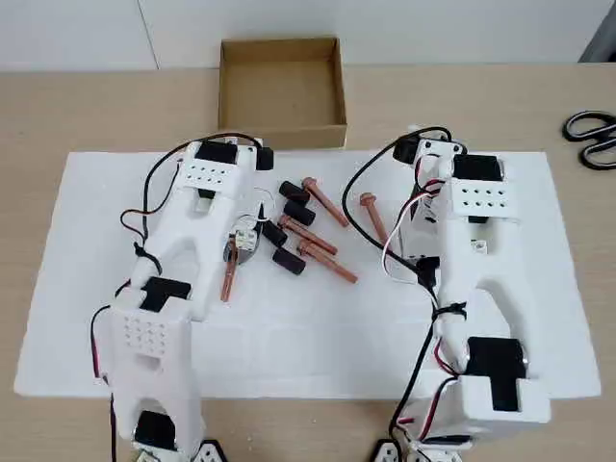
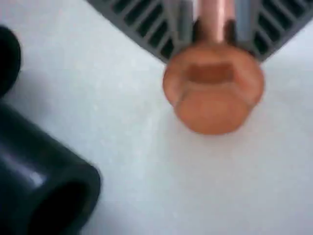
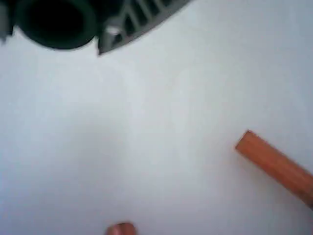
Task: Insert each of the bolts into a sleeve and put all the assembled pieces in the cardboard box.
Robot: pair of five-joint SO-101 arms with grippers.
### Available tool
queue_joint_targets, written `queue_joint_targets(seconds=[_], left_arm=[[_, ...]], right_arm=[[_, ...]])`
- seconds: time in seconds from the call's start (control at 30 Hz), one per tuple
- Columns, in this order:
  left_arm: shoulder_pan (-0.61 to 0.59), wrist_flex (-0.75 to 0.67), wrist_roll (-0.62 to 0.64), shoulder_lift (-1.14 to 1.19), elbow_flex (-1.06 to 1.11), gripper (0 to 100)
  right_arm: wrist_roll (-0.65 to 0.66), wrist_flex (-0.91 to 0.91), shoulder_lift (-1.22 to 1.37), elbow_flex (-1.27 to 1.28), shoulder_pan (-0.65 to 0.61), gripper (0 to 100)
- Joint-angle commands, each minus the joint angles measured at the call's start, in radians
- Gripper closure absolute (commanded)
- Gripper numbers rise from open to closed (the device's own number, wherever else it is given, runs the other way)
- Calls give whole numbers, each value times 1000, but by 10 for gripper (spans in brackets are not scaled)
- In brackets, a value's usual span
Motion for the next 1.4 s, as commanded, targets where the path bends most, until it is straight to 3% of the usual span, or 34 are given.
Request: queue_joint_targets(seconds=[0.0,0.17,0.37,0.53,0.83,0.97,1.1,1.37], left_arm=[[-23,-25,2,57,-38,991],[-21,3,43,41,-94,920],[-21,-21,44,49,-94,917],[-17,-29,46,49,-93,997],[-23,-12,12,37,-200,995],[-23,100,2,37,-421,995],[-17,110,0,11,-564,995],[-11,106,5,-239,-455,995]], right_arm=[[3,2,-7,-8,5,995],[3,2,-7,-8,5,995],[6,2,-7,-8,5,995],[6,1,-7,-8,5,995],[9,-21,-33,-12,-5,993],[9,-31,-199,-17,-41,991],[3,-137,-435,81,-59,991],[9,-490,-957,660,-71,995]])
